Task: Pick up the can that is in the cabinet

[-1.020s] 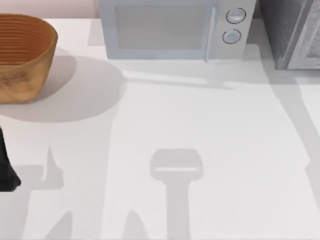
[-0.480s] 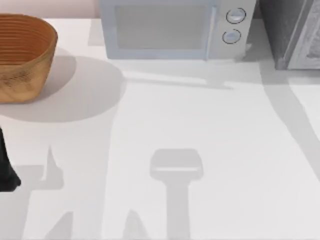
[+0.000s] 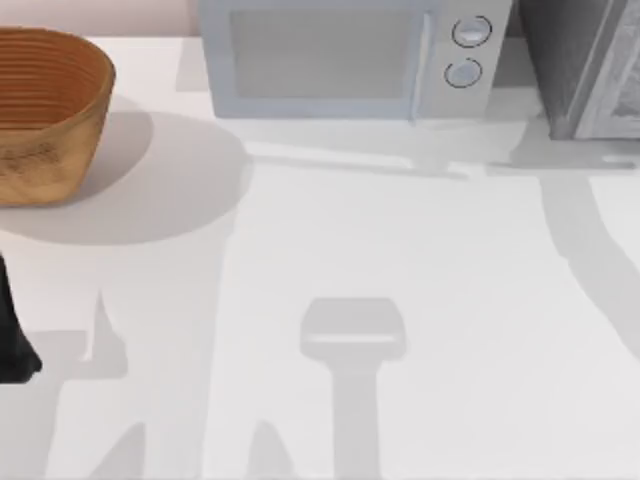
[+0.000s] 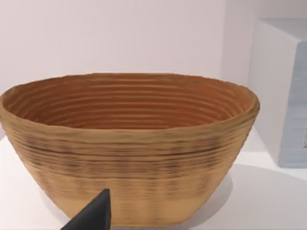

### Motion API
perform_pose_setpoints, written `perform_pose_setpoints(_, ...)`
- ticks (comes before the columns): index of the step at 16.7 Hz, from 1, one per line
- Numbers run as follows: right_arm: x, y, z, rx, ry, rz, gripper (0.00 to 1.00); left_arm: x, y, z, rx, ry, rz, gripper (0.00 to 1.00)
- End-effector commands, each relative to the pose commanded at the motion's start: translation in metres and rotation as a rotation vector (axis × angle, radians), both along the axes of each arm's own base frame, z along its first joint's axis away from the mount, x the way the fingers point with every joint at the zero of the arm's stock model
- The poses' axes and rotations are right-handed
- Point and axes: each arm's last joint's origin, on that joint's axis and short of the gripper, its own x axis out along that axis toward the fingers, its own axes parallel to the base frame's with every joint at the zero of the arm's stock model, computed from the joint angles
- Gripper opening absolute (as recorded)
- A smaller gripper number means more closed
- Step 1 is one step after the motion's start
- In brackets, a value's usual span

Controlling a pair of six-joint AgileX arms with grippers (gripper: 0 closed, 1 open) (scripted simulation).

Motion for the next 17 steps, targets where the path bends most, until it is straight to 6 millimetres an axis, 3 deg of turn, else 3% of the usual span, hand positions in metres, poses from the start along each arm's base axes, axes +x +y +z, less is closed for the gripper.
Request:
perform_pose_setpoints(5,0.000,-0.001,-0.005,-0.001,0.006,0.002,0.00,0.000,0.000,0.000,0.000,0.000,0.000,1.00)
perform_pose_setpoints(9,-0.007,-0.010,-0.033,-0.010,0.028,0.008,0.00,0.000,0.000,0.000,0.000,0.000,0.000,1.00)
perform_pose_setpoints(13,-0.024,-0.025,-0.088,-0.014,0.048,0.006,0.00,0.000,0.000,0.000,0.000,0.000,0.000,1.00)
perform_pose_setpoints(17,-0.043,-0.041,-0.166,-0.010,0.055,-0.001,0.00,0.000,0.000,0.000,0.000,0.000,0.000,1.00)
